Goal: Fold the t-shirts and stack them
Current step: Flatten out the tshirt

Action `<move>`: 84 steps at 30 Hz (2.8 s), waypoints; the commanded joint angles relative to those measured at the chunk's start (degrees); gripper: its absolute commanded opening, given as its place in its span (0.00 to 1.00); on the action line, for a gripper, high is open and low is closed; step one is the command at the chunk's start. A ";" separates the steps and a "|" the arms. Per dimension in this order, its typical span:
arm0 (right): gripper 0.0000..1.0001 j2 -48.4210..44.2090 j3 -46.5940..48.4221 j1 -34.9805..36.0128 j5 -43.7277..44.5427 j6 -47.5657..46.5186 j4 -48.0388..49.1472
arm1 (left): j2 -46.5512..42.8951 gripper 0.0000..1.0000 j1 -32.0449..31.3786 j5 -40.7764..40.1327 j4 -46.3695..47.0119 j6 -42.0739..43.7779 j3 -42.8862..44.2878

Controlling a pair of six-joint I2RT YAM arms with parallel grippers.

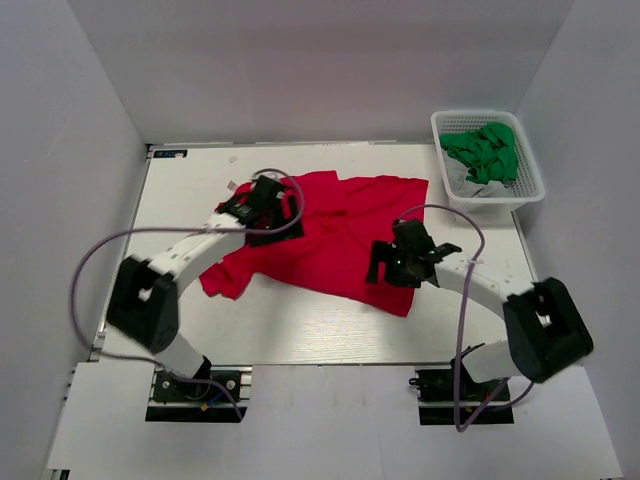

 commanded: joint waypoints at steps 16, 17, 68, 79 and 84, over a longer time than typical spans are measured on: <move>0.90 16.33 7.52 -11.40 10.21 1.39 -0.37 | -24.03 0.99 12.59 -15.31 -12.75 -15.89 -18.90; 0.90 15.63 8.31 -13.15 9.68 0.51 -0.37 | -24.02 0.99 12.59 -14.70 -11.97 -15.88 -18.90; 0.90 14.84 17.99 21.20 12.65 -1.87 5.61 | -35.87 0.00 13.30 -5.48 -2.28 -19.40 -42.46; 0.90 11.94 13.41 16.28 14.25 -0.46 5.60 | -45.56 0.00 13.30 -0.28 -24.96 -17.11 -25.94; 0.90 10.97 11.39 13.73 12.14 -0.81 6.66 | -44.86 0.00 13.30 4.20 -26.82 -15.71 -16.81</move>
